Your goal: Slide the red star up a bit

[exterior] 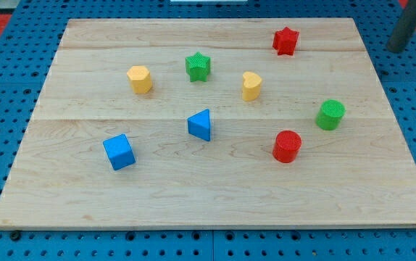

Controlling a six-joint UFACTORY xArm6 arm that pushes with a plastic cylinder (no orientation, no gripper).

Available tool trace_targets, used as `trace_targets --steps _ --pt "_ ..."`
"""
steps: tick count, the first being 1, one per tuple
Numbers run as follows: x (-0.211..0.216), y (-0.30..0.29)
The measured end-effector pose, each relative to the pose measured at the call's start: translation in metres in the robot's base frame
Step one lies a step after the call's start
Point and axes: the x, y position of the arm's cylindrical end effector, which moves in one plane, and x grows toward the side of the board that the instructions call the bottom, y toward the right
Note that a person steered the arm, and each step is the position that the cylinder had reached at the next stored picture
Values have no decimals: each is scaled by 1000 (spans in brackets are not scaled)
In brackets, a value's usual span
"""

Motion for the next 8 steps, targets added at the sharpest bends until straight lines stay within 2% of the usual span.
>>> trace_targets --steps 1,2,3,4,5,8 --pt "29 0" --pt "34 -8" --pt "35 -48" --pt "33 -86" --pt "12 -132" --pt "5 -158"
